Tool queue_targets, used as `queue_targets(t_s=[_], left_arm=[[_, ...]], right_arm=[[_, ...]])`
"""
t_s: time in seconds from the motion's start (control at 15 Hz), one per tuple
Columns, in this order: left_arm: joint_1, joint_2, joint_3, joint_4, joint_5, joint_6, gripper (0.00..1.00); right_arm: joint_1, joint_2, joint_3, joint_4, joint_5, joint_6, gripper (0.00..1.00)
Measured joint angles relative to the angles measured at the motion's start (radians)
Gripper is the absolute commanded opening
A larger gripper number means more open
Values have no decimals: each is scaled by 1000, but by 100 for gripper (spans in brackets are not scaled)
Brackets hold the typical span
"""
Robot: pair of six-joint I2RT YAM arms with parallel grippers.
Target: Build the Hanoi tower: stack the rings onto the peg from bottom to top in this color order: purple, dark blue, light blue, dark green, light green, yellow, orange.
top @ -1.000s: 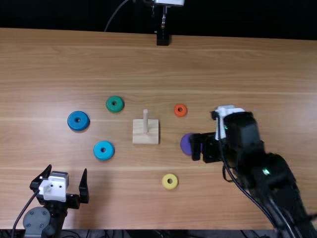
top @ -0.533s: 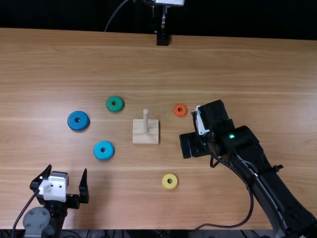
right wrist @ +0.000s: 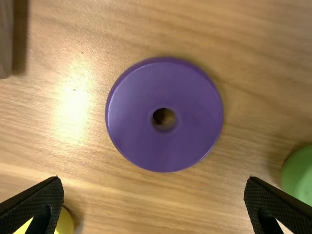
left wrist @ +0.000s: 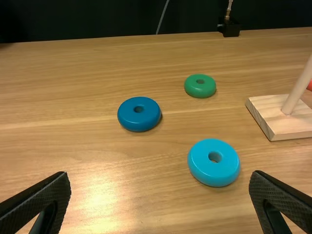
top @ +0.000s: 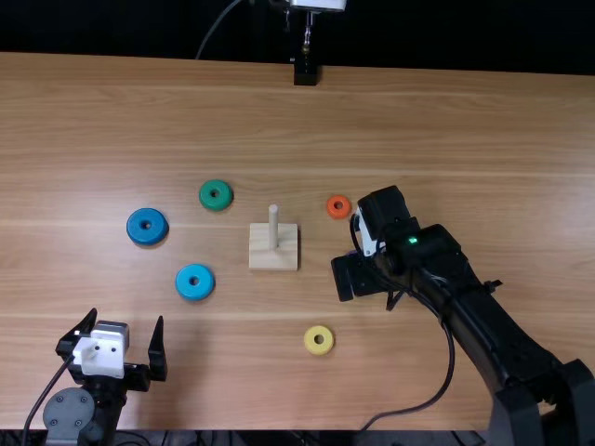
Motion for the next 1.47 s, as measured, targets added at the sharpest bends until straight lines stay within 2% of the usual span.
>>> queue_targets(t_s=[0.47, 1.13, 1.27, 1.4, 1.47], left_arm=[[0, 0, 0, 0, 0, 0, 100], [0, 0, 0, 0, 0, 0, 100], [0, 0, 0, 0, 0, 0, 100], [0, 0, 0, 0, 0, 0, 100], [0, 0, 0, 0, 0, 0, 100]], right_arm=[[0, 72, 0, 105, 2, 0, 100], [-8, 142, 0, 110, 2, 0, 100], [-9, 142, 0, 110, 15, 0, 100], [-8, 142, 0, 111, 55, -1, 83], [-8, 142, 0, 111, 64, -1, 68]])
